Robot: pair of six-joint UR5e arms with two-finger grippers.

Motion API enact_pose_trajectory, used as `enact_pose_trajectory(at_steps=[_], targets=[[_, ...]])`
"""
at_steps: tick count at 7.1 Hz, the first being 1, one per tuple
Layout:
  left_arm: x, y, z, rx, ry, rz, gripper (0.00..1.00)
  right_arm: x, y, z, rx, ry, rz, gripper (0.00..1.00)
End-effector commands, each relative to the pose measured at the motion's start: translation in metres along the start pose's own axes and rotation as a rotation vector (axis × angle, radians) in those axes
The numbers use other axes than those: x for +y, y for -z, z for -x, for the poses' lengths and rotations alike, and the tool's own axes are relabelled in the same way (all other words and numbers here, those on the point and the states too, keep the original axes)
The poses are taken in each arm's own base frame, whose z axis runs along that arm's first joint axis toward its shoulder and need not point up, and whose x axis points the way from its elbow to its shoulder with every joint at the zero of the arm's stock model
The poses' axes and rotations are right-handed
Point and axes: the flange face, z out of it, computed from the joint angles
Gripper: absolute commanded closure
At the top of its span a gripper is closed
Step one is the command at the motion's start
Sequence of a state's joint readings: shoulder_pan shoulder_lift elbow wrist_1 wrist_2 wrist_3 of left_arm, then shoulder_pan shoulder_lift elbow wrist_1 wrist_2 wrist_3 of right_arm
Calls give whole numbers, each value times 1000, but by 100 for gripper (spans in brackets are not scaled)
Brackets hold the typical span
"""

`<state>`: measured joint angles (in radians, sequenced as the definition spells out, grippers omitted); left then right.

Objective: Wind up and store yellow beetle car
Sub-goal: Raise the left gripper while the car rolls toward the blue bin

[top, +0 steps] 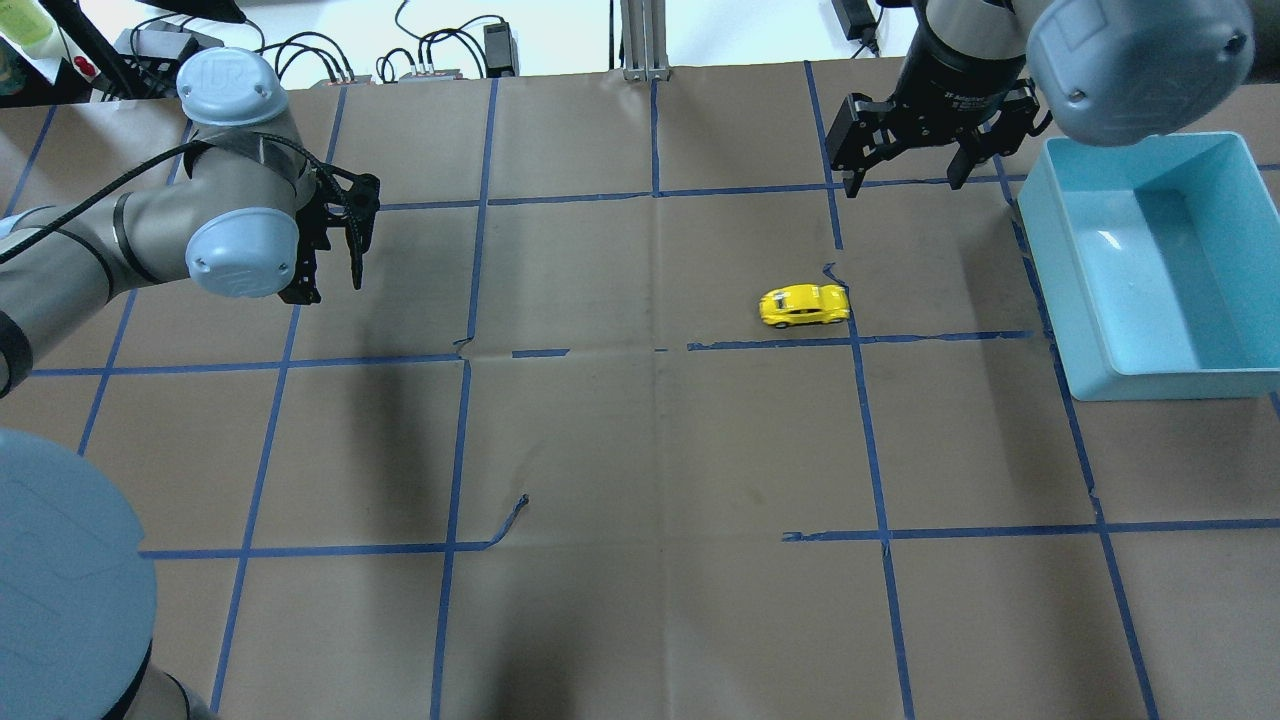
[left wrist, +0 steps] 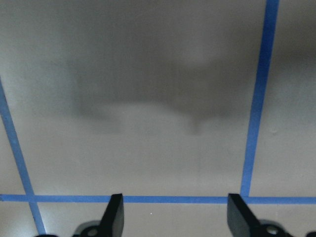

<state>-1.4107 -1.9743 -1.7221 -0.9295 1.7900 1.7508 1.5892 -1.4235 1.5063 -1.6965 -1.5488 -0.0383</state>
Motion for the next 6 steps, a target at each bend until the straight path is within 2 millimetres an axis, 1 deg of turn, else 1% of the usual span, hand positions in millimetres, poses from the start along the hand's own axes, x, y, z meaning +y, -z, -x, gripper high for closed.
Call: enact_pose_trajectory(at_steps=[1,2,3,4,5,6], targets=[[-2,57,-28,41,-10,-83,23,0,0,0,0,3,2,2],[0,80,-42,65,13,-98,23,0,-2,0,3,5,6,2],[0,103,-50,54,57,-127,23,0,-2,-2,22,9,6,2],[0,123,-55,55,126,-136,23,-4,6,-6,26,61,-9,1],[-6,141,-55,45,222,-134,23,-1,18,-17,28,107,-17,1],[-22,158,-55,40,308,-145,23,1,26,-30,30,147,-21,1]])
